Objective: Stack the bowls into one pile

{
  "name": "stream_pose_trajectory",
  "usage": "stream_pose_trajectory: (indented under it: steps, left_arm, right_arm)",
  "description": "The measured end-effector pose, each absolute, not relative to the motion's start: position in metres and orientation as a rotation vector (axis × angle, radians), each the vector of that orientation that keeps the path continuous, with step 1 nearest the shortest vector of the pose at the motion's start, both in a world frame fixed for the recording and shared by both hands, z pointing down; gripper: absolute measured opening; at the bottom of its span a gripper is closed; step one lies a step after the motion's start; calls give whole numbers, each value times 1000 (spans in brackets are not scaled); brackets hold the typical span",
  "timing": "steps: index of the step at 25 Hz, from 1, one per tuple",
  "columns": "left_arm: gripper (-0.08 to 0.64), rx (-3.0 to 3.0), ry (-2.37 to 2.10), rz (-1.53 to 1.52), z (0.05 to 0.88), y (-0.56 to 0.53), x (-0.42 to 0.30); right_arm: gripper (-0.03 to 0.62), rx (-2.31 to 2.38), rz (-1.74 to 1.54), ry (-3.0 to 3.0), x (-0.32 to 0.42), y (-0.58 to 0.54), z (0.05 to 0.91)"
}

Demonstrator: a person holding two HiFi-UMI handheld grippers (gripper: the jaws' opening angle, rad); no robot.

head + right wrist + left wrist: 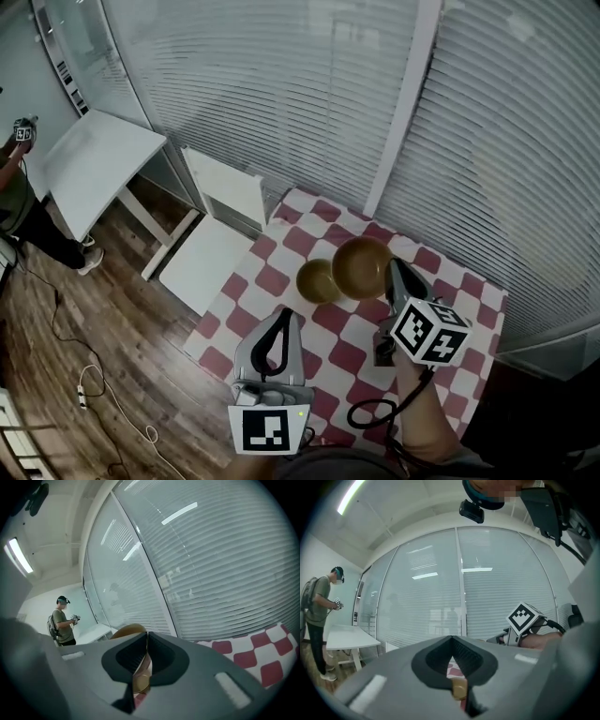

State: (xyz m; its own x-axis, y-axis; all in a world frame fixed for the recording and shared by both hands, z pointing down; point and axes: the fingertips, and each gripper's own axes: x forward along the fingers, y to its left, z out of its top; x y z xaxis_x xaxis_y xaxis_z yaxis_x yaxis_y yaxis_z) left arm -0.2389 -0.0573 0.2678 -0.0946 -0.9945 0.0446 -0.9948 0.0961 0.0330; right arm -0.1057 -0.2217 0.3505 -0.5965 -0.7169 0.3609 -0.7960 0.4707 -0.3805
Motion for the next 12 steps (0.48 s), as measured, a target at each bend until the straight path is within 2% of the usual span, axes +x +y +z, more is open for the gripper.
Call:
stream_pose_trajectory:
  steps: [12]
  left_arm:
    - [0,2019,-2301,37,286,-54,-265]
  right_arm:
    - [35,1261,800,-2545,-139,-220,375]
